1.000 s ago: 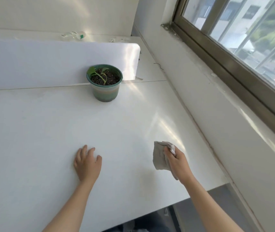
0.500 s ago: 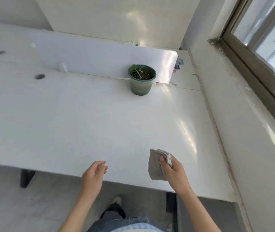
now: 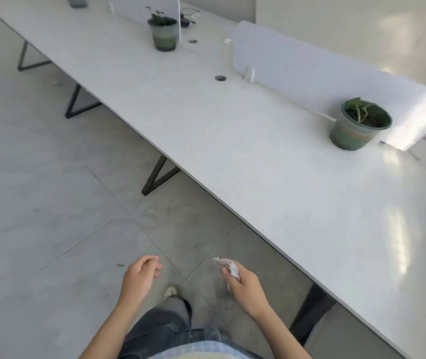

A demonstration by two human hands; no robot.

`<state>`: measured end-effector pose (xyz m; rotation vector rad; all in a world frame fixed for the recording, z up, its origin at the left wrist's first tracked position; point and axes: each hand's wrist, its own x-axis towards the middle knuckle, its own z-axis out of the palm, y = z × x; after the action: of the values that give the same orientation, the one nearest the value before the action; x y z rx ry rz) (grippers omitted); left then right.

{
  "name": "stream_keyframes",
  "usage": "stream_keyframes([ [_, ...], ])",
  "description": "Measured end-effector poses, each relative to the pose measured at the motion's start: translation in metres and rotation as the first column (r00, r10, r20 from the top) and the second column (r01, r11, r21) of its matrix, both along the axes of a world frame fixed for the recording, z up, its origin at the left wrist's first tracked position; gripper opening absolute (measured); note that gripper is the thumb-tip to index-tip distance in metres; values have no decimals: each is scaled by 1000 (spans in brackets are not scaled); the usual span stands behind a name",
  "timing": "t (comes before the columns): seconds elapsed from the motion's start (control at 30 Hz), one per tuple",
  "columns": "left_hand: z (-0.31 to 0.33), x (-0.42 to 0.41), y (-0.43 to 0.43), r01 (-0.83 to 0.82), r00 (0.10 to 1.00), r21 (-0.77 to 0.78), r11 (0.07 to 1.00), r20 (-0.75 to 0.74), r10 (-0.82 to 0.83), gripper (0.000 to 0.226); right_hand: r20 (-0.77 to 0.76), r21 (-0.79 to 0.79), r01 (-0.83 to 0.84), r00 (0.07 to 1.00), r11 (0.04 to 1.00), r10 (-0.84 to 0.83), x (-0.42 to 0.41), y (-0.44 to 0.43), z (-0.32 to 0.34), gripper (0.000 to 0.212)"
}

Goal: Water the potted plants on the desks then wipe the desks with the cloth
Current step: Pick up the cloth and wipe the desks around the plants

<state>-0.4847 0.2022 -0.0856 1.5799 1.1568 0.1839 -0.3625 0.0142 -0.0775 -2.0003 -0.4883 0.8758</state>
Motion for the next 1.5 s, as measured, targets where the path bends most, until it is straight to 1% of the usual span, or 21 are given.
stream_keyframes([
  [0.1,1,-17,15,-45,999,4,999,24,45,24,14,-22,-14,1000,1000,15,-7,23,0,28],
  [0.23,2,-48,43,29,999,-3,1000,34,-29,21,65,-39,-24,998,999,26,-27,70,0,28],
  [0.3,3,-69,73,20,999,22,1000,36,-20,19,68,-67,-45,996,997,49,-41,107,2,26],
  [0.4,8,-112,124,-119,992,48,992,42,117,16,84,-135,-102,990,986,114,-68,164,-3,20],
  [0.43,10,-127,140,-173,984,49,984,59,171,16,89,-146,-98,990,984,112,-76,180,-5,21],
  [0.5,16,-132,148,-274,960,29,961,66,272,17,118,-164,-64,989,984,84,-82,180,-4,26],
  [0.53,11,-157,190,-394,918,20,919,63,393,17,114,-162,-130,982,978,150,-95,227,-8,30],
  [0.57,9,-177,223,-480,876,14,877,65,479,17,115,-175,-162,976,971,184,-107,264,-9,32],
  [0.6,9,-177,226,-487,871,5,873,70,486,17,151,-174,-146,973,974,173,-108,264,0,35],
  [0.67,6,-177,235,-516,855,-26,856,47,517,17,178,-175,-191,959,966,222,-108,278,4,35],
  [0.77,-8,-165,248,-485,873,-80,871,0,487,17,169,-244,-254,939,936,299,-101,305,-9,25],
  [0.8,-11,-157,251,-464,885,-98,881,-14,465,17,162,-252,-261,938,932,307,-96,314,-10,25],
  [0.93,-13,-112,295,-362,932,-82,929,-25,361,17,164,-226,-288,930,931,328,-58,369,-10,26],
  [1.0,-8,-85,330,-360,933,-45,932,-8,360,16,170,-198,-294,929,935,328,-30,403,-7,24],
  [1.1,4,-47,380,-370,928,4,929,45,370,16,192,-146,-289,930,946,314,11,456,2,29],
  [1.2,9,-17,412,-367,928,9,930,73,366,16,185,-100,-290,934,952,304,42,498,9,30],
  [1.27,7,-3,428,-364,930,-17,931,53,365,16,179,-101,-300,932,949,314,54,519,9,31],
  [1.43,-5,11,485,-434,898,-68,899,44,437,18,114,-142,-345,926,928,361,74,576,4,32],
  [1.5,-7,22,521,-450,890,-72,890,49,454,20,108,-166,-349,923,922,369,87,609,1,25],
])
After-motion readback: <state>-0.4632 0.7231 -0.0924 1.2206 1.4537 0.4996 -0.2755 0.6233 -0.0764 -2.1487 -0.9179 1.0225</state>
